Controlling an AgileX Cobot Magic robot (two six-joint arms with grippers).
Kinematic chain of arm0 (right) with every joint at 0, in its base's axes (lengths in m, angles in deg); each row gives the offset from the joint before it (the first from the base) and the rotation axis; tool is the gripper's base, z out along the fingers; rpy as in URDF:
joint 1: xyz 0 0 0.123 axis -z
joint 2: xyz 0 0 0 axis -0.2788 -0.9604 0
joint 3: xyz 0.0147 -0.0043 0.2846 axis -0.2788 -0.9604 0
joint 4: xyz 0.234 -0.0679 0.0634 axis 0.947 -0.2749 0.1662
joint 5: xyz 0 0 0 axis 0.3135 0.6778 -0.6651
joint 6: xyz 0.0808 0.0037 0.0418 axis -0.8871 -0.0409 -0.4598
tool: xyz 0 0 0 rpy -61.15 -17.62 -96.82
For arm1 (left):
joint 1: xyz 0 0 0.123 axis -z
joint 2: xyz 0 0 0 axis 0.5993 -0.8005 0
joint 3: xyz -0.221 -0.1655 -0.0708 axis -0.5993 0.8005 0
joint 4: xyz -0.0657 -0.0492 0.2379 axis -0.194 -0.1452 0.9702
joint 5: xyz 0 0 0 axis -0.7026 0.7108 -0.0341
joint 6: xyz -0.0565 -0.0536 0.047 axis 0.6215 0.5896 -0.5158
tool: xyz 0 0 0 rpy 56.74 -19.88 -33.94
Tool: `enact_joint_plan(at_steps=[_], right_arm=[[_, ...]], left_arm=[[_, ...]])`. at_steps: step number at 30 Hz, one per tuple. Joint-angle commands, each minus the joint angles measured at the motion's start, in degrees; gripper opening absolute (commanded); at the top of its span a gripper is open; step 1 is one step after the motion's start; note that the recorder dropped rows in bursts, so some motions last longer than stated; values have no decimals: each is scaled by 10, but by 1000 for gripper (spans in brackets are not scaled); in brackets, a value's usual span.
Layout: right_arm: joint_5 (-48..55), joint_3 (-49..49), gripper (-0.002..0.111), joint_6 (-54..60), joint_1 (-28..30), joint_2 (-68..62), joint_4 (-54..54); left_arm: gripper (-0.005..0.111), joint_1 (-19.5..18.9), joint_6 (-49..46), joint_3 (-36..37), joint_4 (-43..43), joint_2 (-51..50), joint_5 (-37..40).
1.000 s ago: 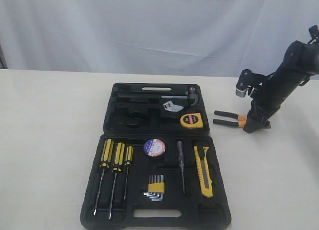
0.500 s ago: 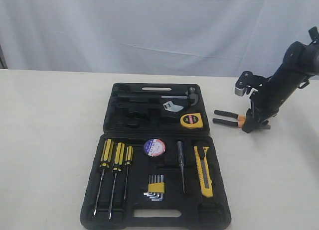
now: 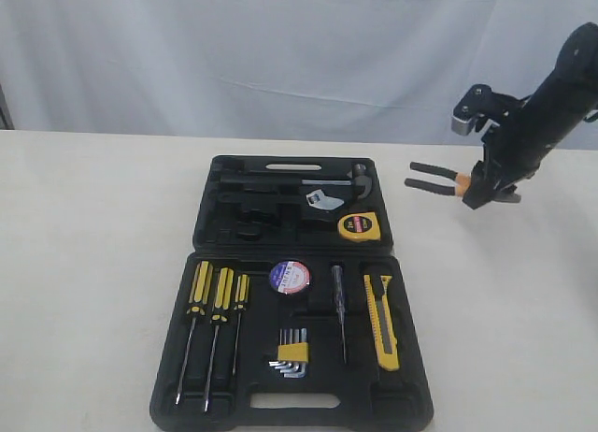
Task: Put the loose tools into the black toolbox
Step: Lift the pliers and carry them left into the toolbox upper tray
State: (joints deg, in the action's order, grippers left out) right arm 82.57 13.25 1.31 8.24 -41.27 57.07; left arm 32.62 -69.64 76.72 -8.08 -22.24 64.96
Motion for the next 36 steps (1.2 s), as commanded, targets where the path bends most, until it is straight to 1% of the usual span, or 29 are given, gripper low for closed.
enact_joint_plan(at_steps=[1,5,11,13,15,22,26,29,36], right_arm=[[0,1,0,-8,-34,31,20],[-21,1,0,-33,-94,34,11],[-89,3,0,-79,-194,31,-23],[-85,18,0,-91,-213,20,-22],[-57,52,0,-103,-231,-4,-22],[47,204,0,-114,-274,-97,-22],[58,257,0,-122,-295,-132,-21],[60,274,0,-132,-302,-149,-21],[63,274,0,-132,-303,-177,-7]], left_arm=[[0,3,3,1,0,1,-3],[0,3,3,1,0,1,-3],[0,3,3,1,0,1,-3],[0,3,3,1,0,1,-3],[0,3,3,1,0,1,-3],[0,3,3,1,0,1,-3],[0,3,3,1,0,1,-3],[0,3,3,1,0,1,-3],[0,3,3,1,0,1,-3]])
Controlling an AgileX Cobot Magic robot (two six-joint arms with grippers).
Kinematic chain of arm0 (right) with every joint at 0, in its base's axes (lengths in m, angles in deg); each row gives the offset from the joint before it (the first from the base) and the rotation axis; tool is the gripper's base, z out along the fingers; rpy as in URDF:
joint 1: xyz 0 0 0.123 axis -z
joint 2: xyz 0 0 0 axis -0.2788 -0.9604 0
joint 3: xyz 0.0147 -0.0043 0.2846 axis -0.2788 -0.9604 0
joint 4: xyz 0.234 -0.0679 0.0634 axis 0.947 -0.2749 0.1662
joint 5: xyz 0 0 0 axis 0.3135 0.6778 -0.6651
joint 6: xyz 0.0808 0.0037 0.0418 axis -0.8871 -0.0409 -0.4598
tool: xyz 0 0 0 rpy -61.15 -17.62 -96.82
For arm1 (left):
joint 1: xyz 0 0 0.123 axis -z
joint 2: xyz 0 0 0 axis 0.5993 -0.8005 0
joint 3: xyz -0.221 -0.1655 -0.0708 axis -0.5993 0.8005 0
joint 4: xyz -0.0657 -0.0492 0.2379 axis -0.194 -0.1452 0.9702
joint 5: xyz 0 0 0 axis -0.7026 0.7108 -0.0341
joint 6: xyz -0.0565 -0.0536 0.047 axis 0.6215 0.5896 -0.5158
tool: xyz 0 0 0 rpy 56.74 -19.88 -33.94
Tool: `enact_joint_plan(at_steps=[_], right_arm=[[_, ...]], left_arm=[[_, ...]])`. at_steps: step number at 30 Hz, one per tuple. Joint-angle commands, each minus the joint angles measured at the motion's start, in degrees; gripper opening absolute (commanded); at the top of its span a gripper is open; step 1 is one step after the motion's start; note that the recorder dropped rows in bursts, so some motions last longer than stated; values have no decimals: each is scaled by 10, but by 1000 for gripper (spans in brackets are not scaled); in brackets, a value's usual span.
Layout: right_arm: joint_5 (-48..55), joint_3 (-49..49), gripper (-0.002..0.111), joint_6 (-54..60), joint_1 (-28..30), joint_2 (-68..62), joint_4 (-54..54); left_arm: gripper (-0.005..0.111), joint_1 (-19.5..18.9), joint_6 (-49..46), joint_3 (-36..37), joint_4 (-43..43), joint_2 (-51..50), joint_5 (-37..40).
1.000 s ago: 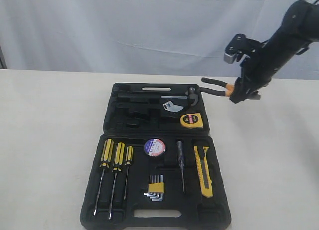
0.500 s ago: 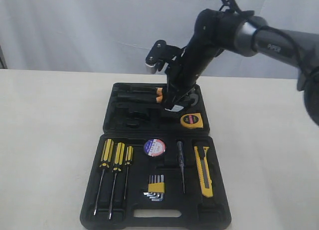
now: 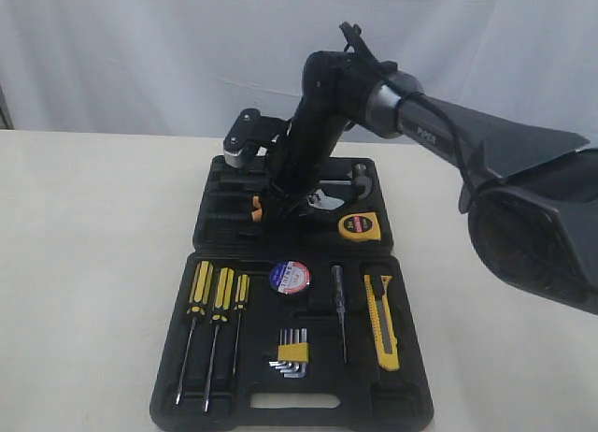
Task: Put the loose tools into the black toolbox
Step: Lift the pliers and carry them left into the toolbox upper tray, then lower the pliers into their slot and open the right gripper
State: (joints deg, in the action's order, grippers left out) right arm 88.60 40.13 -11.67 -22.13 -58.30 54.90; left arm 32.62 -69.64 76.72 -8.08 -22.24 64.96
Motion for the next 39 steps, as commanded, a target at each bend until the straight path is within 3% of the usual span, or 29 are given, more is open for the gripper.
enact_joint_plan(at_steps=[1,25,27,33,39], right_arm=[[4,5,0,-2,1,-10,22],[30,5,0,-11,1,-39,33],[30,5,6,-11,1,-39,33],[30,5,54,-11,1,-39,33],[27,5,58,-26,1,-38,24]], left_arm=[[0,3,3,1,0,1,-3],[0,3,3,1,0,1,-3],[0,3,3,1,0,1,-3],[0,3,3,1,0,1,-3],[0,3,3,1,0,1,-3]])
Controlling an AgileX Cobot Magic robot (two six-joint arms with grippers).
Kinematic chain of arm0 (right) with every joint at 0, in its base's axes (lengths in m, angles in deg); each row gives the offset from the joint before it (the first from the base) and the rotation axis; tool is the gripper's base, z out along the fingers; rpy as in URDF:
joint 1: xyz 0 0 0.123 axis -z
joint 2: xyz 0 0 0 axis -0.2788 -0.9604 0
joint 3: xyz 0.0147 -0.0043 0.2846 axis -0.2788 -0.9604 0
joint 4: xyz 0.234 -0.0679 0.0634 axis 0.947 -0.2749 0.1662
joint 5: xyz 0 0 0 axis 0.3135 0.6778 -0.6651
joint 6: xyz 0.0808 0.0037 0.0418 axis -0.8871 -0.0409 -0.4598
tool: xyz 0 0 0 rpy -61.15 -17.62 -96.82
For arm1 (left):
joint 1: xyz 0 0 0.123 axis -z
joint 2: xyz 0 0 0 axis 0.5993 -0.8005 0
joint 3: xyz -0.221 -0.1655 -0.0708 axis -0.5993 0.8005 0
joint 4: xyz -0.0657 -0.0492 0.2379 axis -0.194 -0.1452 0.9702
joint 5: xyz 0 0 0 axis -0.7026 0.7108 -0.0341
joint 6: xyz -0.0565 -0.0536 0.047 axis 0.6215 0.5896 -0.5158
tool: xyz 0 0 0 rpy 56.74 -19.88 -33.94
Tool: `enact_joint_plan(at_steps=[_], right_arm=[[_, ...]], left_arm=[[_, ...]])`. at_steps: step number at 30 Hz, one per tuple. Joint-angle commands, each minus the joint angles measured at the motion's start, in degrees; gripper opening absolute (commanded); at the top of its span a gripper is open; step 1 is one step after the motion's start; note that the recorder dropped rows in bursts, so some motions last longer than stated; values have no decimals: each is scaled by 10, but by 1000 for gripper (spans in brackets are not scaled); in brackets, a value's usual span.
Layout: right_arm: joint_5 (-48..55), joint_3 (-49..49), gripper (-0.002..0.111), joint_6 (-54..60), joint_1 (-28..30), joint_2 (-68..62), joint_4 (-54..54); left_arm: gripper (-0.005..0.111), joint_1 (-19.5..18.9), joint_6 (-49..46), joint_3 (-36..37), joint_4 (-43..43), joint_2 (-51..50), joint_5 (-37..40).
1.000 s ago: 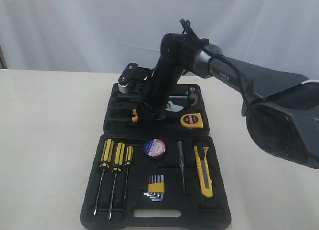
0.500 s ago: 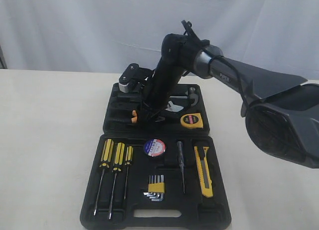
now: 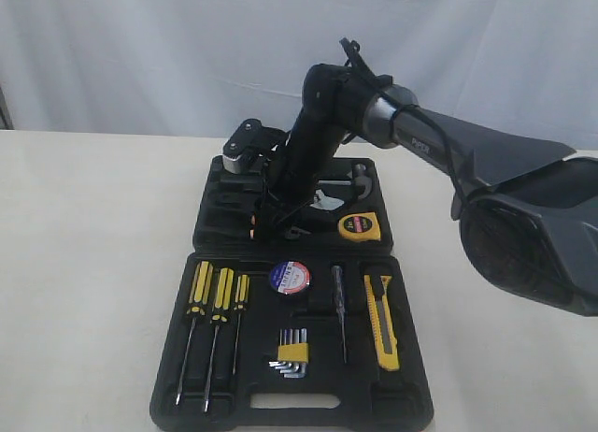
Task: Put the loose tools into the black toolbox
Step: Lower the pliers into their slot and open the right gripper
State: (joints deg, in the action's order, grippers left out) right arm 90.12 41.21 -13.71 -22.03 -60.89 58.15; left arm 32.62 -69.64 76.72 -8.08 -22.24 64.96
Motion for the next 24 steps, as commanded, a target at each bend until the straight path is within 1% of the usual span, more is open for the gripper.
enact_joint_plan(at_steps=[1,8,12,18,19,21,24], right_arm=[[12,-5,58,-5,0,-13,-8],[12,-5,57,-9,0,9,-8],[11,-5,57,-40,0,26,-7],[-33,-5,57,-162,-6,48,-7],[-51,-5,56,-189,-10,49,-6],[-70,-5,42,-208,-14,49,-5],[-101,-5,12,-208,-23,47,-4]], left_arm=[[0,3,3,1,0,1,-3],[0,3,3,1,0,1,-3],[0,3,3,1,0,1,-3],[0,3,3,1,0,1,-3],[0,3,3,1,0,1,-3],[0,3,3,1,0,1,-3],[0,3,3,1,0,1,-3]])
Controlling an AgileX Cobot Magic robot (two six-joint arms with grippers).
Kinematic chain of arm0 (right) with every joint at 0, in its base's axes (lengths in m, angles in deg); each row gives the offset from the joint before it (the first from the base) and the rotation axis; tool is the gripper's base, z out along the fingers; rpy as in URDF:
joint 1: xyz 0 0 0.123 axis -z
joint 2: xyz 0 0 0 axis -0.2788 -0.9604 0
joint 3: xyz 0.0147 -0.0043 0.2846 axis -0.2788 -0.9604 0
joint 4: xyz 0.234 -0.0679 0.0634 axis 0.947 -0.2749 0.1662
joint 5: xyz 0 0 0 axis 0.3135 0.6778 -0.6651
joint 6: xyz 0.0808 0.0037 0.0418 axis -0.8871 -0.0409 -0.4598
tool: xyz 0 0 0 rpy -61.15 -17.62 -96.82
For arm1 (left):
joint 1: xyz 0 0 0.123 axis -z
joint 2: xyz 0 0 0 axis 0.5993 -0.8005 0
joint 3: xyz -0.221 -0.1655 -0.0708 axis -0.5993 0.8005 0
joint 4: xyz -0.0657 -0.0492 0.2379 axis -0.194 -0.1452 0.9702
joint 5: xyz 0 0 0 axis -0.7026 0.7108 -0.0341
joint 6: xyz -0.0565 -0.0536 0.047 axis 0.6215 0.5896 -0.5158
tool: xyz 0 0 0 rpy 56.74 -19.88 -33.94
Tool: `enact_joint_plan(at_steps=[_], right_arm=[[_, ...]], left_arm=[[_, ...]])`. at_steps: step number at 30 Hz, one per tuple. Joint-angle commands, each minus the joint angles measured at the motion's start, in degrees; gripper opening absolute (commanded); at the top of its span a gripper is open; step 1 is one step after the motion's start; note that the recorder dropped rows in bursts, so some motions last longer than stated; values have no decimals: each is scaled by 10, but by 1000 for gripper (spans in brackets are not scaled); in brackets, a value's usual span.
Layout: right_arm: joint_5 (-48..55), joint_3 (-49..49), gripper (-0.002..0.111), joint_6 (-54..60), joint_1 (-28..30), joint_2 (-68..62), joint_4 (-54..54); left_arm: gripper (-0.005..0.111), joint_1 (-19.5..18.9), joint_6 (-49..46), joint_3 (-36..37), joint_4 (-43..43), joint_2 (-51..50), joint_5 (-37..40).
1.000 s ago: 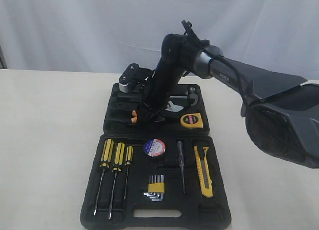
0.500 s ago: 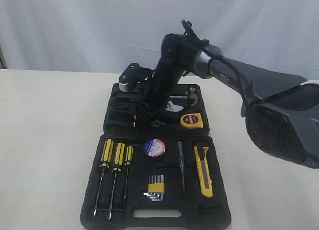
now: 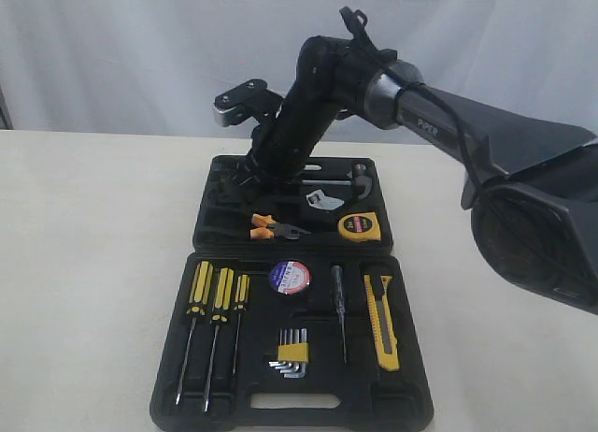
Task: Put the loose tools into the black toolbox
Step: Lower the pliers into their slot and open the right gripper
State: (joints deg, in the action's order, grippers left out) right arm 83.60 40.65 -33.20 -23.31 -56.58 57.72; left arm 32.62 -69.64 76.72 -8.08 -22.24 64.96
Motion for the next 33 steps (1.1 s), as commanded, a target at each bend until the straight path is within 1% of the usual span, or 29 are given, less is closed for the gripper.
enact_joint_plan(at_steps=[1,6,12,16,23,33], right_arm=[[-49,0,0,-13,-14,2,2],[-133,0,0,-59,-32,-11,2],[-133,0,0,-69,-49,-38,-3],[-136,0,0,-107,-53,-51,-15],[-71,0,0,-119,-53,-62,-17],[-35,0,-1,-119,-53,-62,-18]], left_arm=[[0,3,3,1,0,1,-3],[0,3,3,1,0,1,-3],[0,3,3,1,0,1,-3],[0,3,3,1,0,1,-3],[0,3,3,1,0,1,-3],[0,3,3,1,0,1,-3]])
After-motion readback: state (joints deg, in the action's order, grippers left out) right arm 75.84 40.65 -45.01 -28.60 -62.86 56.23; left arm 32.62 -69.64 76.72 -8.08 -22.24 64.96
